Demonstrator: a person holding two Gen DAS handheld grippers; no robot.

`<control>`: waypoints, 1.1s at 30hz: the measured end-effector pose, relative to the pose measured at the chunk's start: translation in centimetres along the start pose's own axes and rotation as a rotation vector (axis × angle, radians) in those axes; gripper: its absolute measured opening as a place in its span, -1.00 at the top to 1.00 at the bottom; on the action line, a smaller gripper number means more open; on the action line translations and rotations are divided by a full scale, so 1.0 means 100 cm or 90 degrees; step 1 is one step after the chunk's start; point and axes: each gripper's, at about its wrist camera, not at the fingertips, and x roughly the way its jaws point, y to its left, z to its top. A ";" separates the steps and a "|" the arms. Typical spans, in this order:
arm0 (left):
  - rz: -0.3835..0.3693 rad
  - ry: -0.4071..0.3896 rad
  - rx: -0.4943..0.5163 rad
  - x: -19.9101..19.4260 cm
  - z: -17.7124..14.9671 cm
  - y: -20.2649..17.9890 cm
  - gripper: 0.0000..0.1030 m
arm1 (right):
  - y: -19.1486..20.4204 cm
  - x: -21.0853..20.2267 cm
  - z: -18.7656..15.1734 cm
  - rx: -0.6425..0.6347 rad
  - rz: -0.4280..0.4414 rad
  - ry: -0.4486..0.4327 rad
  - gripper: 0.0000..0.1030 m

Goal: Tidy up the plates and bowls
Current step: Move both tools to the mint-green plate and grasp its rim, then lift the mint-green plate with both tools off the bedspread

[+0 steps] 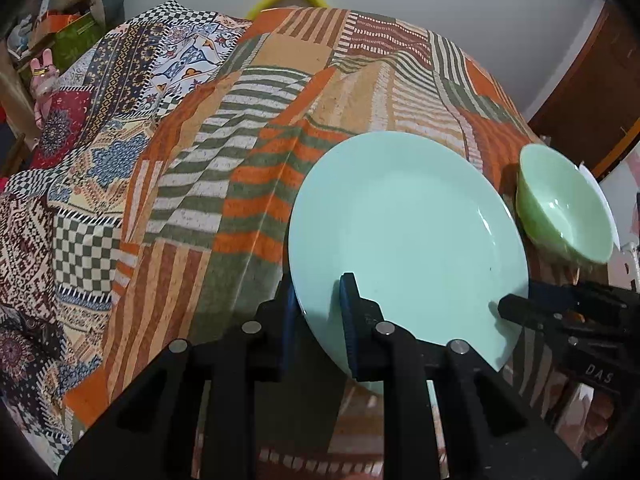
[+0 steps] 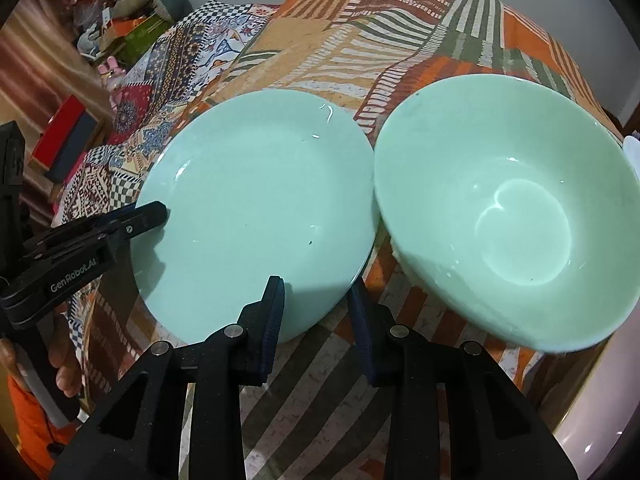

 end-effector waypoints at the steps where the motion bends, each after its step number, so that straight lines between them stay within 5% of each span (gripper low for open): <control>1: 0.002 0.002 -0.001 -0.003 -0.004 0.001 0.60 | 0.002 -0.001 -0.002 -0.006 0.004 0.003 0.41; 13: -0.018 0.038 0.011 -0.040 -0.065 0.011 0.56 | 0.025 -0.008 -0.034 -0.108 0.031 0.038 0.42; 33: -0.005 0.035 -0.004 -0.026 -0.052 0.016 0.54 | 0.021 0.014 0.001 -0.068 0.016 0.023 0.42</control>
